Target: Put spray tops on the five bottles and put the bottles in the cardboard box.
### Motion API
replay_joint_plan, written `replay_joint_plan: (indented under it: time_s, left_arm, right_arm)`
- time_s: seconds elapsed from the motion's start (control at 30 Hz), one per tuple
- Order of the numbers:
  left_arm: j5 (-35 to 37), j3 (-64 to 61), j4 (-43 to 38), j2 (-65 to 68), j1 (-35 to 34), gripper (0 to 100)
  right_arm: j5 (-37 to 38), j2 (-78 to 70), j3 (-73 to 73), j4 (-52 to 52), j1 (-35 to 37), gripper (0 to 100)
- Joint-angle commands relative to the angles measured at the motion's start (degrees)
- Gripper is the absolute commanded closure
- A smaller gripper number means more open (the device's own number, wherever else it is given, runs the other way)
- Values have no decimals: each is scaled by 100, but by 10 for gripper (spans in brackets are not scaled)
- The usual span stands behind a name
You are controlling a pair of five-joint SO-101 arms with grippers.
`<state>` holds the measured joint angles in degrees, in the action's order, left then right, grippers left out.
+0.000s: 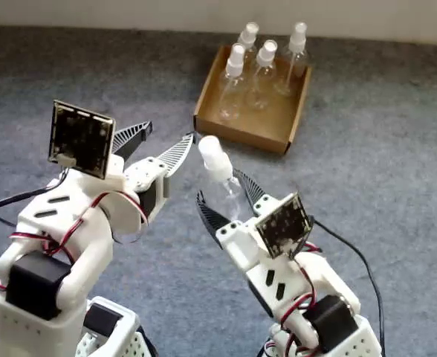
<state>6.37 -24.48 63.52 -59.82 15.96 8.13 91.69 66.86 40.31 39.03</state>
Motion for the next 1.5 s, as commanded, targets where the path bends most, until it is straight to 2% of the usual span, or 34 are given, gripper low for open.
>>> replay_joint_plan:
  time_s: [0.0, 0.2, 0.43, 0.5, 0.6, 0.7, 0.8, 1.0, 1.17, 1.23, 1.4, 1.47]
  left_arm:
    - [-26, 57, -185, -4, 154, 805]
    - [-26, 48, -273, 4, 690, 807]
    - [-35, 13, -352, 4, 734, 807]
    - [-53, 75, -369, -22, 462, 807]
    - [-62, 233, -378, 4, -567, 806]
    - [-62, 180, -343, 4, -1552, 805]
    - [-62, 13, -343, -4, -2044, 806]
    - [-70, -725, 114, -40, -2431, 804]
    - [-246, -1965, 105, -57, -2457, 803]
    - [-484, -2422, -70, -57, -2571, 803]
    - [-501, -3433, -853, -57, -3196, 803]
    - [-501, -3829, -1178, -57, -3284, 803]
  right_arm:
    - [-9, 154, -338, 66, 163, 995]
    - [-9, 154, -286, 110, 400, 995]
    - [-9, 189, 136, 154, 514, 995]
    - [-9, 198, 136, 154, 505, 995]
    - [-9, 198, 136, 136, 259, 995]
    - [158, 154, 154, -277, -558, 995]
    - [466, 119, 198, -1156, -1376, 995]
    - [1046, -1349, 180, -1543, -2352, 995]
    - [1143, -3327, -804, -1719, -3055, 992]
    - [1169, -4013, -1244, -1903, -3116, 980]
    - [1116, -5042, -2000, -2976, -3231, 989]
    - [563, -5358, -2141, -3512, -3143, 996]
